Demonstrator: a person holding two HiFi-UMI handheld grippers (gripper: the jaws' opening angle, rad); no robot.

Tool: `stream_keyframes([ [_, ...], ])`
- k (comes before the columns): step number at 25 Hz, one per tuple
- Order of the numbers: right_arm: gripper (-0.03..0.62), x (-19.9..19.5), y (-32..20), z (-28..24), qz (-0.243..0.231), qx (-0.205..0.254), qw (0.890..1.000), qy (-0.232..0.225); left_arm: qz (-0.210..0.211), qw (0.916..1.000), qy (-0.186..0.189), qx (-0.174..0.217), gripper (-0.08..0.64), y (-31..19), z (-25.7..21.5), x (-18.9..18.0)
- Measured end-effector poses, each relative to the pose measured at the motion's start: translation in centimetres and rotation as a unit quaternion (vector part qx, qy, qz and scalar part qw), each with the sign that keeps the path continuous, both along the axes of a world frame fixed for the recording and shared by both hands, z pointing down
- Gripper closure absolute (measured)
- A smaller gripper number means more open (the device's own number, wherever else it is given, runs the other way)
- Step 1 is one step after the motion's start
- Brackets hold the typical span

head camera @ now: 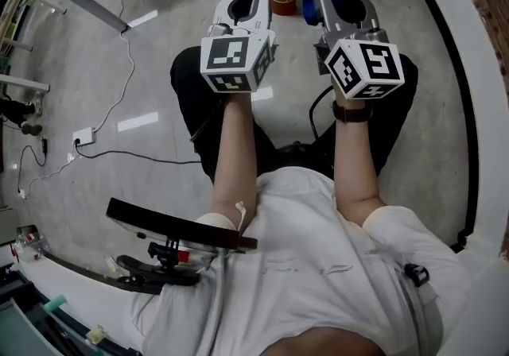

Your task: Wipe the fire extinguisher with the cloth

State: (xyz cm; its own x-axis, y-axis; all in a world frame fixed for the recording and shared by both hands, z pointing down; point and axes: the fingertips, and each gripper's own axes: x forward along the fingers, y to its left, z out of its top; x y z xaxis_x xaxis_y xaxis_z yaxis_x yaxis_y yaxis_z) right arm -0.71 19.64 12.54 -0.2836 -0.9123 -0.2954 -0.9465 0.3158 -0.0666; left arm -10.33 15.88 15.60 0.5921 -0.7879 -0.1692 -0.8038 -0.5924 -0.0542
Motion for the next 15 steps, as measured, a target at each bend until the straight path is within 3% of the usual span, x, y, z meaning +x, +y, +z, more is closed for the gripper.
stream_keyframes([
  [3, 0.517, -0.5, 0.2, -1.4, -0.001, 0.02, 1.0, 0.01, -0.004, 0.9998, 0.019, 0.004, 0.554, -0.3, -1.2, -0.6],
  [7, 0.517, 0.3, -0.7, 0.1, -0.007, -0.011, 1.0, 0.007, -0.003, 0.9993, 0.037, -0.005, 0.554, -0.5, -1.6, -0.8],
  [11, 0.517, 2.7, -6.6, 2.6, -0.011, -0.038, 0.999, -0.005, 0.007, 0.9994, 0.027, -0.019, 0.554, -5.6, 0.4, 1.0],
  [15, 0.517, 2.5, -10.6, 4.2, -0.018, -0.052, 0.999, 0.0, 0.005, 0.9984, 0.047, -0.029, 0.554, -9.5, 1.5, 1.3],
])
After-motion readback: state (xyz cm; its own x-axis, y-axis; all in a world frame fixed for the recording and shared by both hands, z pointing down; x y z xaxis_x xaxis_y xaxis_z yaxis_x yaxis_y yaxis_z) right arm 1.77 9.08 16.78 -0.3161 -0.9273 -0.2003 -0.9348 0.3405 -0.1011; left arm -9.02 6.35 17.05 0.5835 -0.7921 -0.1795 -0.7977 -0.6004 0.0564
